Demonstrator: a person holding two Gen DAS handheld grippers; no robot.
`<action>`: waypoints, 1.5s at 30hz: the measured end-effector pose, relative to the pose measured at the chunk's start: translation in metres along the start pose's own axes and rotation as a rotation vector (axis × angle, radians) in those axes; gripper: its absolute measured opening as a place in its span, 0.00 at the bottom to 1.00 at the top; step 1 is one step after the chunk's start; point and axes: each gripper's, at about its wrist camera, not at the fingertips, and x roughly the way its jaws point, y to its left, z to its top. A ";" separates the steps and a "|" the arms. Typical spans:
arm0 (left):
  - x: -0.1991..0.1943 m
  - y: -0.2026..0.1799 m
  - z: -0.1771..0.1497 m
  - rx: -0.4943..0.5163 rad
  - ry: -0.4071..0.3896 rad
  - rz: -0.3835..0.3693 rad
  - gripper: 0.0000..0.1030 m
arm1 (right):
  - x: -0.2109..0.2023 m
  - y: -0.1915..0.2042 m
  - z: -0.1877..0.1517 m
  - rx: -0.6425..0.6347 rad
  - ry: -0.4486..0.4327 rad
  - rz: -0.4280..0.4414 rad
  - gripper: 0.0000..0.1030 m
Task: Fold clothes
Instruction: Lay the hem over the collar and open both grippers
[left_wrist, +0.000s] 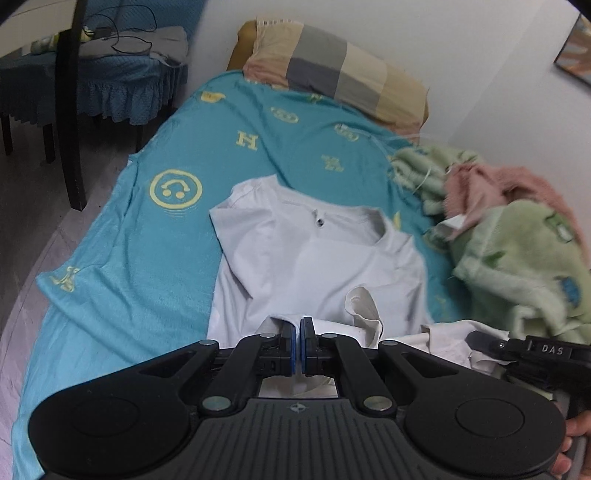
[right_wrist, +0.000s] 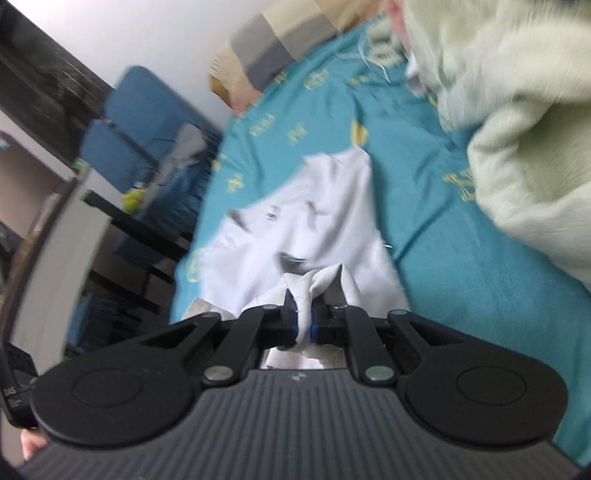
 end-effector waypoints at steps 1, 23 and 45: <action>0.013 0.001 0.000 0.011 0.005 0.012 0.03 | 0.011 -0.005 0.000 0.001 0.014 -0.017 0.10; -0.053 -0.056 -0.050 0.201 -0.125 0.073 0.67 | -0.035 0.018 -0.028 -0.138 -0.067 -0.128 0.55; -0.099 -0.056 -0.126 0.271 -0.129 0.215 0.72 | -0.084 0.019 -0.093 -0.163 -0.008 -0.093 0.59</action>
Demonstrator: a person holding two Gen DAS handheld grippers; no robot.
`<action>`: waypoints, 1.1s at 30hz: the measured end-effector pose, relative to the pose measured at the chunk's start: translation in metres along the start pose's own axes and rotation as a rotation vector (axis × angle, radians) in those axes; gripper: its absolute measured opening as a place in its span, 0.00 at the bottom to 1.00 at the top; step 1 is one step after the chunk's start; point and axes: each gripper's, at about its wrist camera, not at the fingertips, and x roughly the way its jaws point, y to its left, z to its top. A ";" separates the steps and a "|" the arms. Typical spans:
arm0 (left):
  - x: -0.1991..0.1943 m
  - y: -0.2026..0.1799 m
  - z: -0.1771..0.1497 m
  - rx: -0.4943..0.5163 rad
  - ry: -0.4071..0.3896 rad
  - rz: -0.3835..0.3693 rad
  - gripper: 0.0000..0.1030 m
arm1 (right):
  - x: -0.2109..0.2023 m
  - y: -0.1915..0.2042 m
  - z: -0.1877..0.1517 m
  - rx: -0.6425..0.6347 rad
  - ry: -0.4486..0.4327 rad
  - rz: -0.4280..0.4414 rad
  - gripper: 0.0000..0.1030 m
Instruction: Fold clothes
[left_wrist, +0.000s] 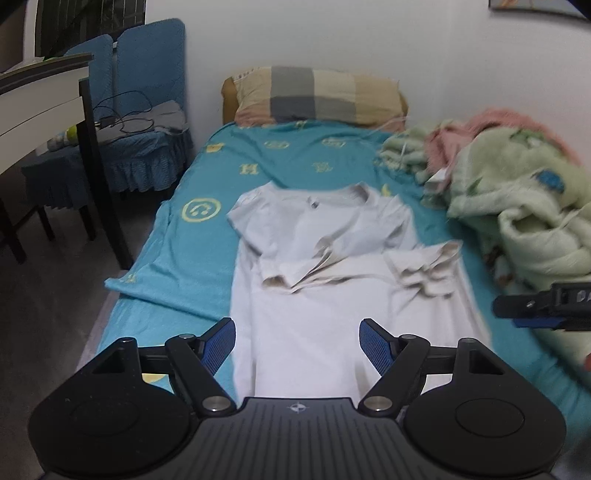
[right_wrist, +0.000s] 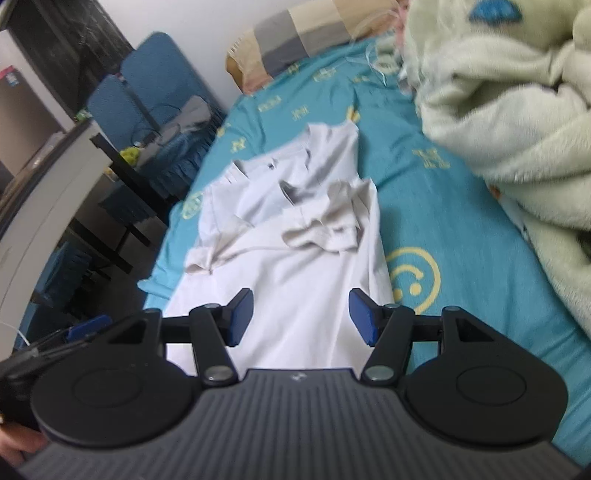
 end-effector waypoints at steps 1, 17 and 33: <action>0.007 0.002 -0.003 0.017 0.021 0.027 0.72 | 0.007 -0.003 0.000 0.013 0.020 -0.018 0.59; 0.058 0.020 -0.034 0.131 0.266 0.212 0.67 | 0.026 -0.035 -0.008 0.157 0.111 -0.124 0.59; 0.024 0.040 -0.038 -0.612 0.401 -0.388 0.73 | 0.023 -0.070 -0.043 0.713 0.247 0.177 0.59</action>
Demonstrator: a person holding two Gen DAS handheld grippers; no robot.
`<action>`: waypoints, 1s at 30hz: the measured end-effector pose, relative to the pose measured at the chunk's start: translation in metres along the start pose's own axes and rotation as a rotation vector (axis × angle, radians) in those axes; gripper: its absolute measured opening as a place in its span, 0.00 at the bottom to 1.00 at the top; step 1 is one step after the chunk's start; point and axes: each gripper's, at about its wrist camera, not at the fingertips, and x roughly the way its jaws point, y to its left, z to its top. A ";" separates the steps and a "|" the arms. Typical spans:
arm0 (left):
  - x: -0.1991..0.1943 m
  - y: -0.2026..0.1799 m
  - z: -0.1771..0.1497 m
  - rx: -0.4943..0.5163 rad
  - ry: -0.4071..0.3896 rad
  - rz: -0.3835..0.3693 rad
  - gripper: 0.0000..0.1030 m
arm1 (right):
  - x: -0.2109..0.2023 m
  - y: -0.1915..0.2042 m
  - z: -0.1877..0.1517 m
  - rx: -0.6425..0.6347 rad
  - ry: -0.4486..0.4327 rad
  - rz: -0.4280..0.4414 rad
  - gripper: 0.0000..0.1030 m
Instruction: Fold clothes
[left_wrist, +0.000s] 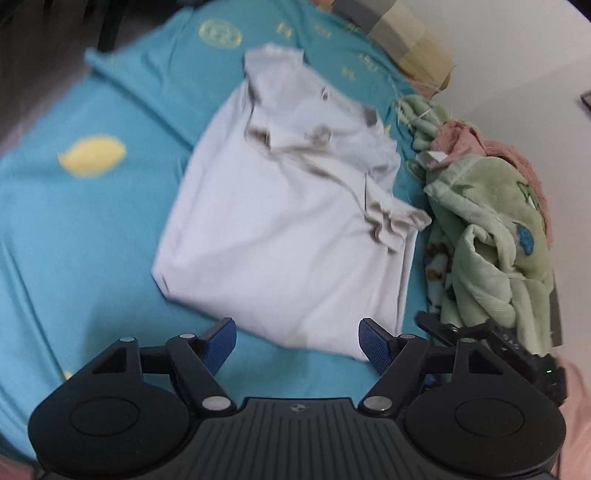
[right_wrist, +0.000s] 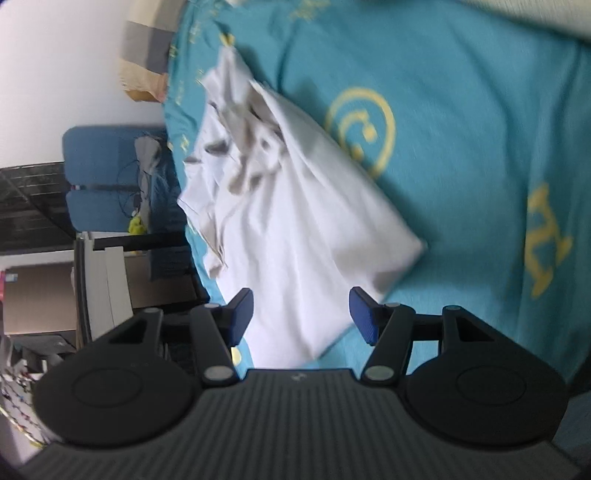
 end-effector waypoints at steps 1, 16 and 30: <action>0.005 0.006 0.001 -0.034 -0.001 0.009 0.73 | 0.001 -0.004 0.000 0.038 0.016 0.017 0.58; 0.035 0.055 0.013 -0.344 -0.160 0.061 0.65 | 0.021 -0.027 -0.008 0.213 -0.114 -0.030 0.56; 0.018 0.048 0.019 -0.308 -0.230 0.054 0.17 | 0.013 -0.017 -0.003 0.073 -0.234 -0.059 0.10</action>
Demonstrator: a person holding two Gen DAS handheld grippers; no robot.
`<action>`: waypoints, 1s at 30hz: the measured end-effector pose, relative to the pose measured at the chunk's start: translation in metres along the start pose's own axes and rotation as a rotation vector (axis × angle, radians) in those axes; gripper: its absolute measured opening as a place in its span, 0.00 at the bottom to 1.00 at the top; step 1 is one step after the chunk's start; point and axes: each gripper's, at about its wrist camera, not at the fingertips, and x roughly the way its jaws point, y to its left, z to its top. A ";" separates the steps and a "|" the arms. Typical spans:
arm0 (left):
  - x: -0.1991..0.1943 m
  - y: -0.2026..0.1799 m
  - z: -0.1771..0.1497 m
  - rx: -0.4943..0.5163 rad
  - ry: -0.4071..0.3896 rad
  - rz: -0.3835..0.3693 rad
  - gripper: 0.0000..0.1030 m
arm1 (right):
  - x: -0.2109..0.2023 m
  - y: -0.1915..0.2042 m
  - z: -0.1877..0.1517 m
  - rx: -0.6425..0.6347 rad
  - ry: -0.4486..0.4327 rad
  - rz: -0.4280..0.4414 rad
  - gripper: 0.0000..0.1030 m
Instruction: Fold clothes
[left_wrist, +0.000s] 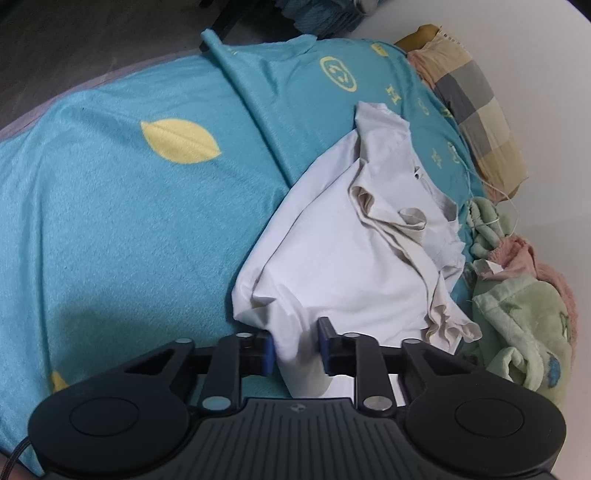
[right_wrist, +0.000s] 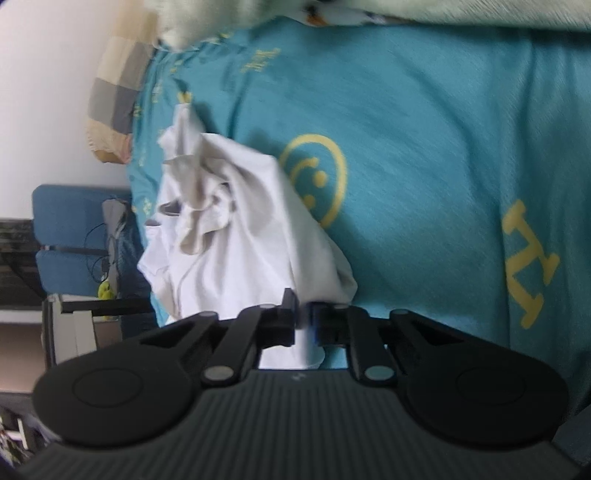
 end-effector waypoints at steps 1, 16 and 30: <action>-0.004 0.000 0.001 -0.002 -0.007 -0.012 0.15 | -0.002 0.004 -0.001 -0.019 -0.009 0.011 0.09; -0.116 -0.056 0.026 0.021 -0.090 -0.172 0.10 | -0.076 0.083 -0.004 -0.143 -0.149 0.243 0.08; -0.225 -0.004 -0.073 -0.003 -0.031 -0.172 0.10 | -0.187 0.022 -0.067 -0.174 -0.079 0.219 0.08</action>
